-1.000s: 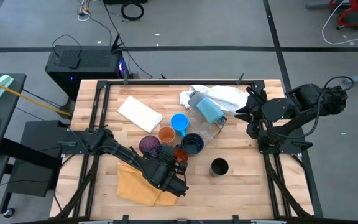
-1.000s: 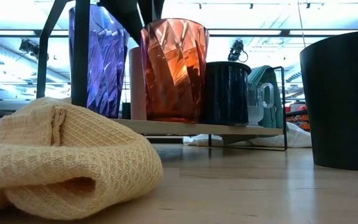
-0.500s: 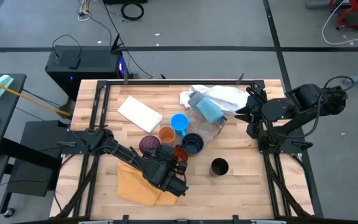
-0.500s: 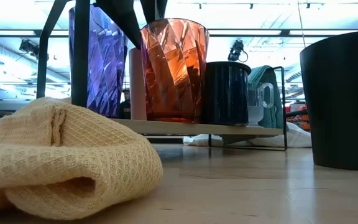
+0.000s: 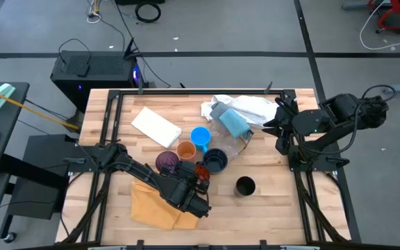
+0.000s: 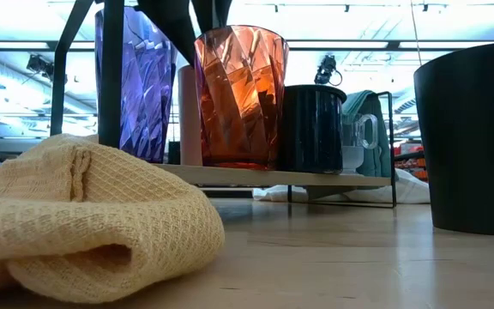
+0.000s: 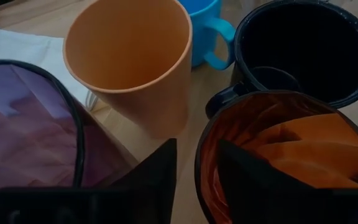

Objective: Stack small to large cups/mugs on shelf
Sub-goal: Put the orange glass on the shelf

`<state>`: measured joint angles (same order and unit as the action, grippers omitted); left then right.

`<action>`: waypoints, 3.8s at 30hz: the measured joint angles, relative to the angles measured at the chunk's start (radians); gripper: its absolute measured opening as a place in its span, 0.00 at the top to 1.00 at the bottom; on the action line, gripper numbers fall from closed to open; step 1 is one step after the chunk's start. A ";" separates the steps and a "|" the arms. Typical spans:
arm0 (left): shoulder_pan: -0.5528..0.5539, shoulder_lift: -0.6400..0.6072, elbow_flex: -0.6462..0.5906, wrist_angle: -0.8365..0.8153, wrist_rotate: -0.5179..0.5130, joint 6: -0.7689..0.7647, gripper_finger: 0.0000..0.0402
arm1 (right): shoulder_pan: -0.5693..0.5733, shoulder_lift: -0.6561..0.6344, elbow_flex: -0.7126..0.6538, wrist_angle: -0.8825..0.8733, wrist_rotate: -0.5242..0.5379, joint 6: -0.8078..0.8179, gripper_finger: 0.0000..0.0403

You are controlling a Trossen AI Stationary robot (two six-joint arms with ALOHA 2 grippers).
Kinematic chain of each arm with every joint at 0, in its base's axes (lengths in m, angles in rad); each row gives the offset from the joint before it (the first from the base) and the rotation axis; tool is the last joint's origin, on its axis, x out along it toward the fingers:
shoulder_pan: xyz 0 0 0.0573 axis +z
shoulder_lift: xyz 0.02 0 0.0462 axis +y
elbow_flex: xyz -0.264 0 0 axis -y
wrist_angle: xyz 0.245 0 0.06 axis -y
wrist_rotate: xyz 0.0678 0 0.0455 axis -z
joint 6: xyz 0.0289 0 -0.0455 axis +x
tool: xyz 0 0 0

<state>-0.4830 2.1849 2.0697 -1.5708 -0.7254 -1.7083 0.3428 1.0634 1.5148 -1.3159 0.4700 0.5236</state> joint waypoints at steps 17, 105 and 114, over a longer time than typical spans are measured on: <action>0.001 -0.001 0.083 0.000 -0.030 0.080 0.72 | 0.000 0.000 0.000 0.000 0.000 -0.003 0.78; -0.066 -0.321 0.286 0.301 -0.564 0.893 0.78 | 0.045 0.558 -0.397 1.137 -0.343 -0.501 0.79; -0.066 -0.320 0.286 0.301 -0.564 0.894 0.81 | 0.032 0.558 -0.397 1.137 -0.339 -0.500 0.79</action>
<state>-0.5491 1.8645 2.3562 -1.2694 -1.2896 -0.8143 0.3744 1.6215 1.1183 -0.1788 0.1306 0.0235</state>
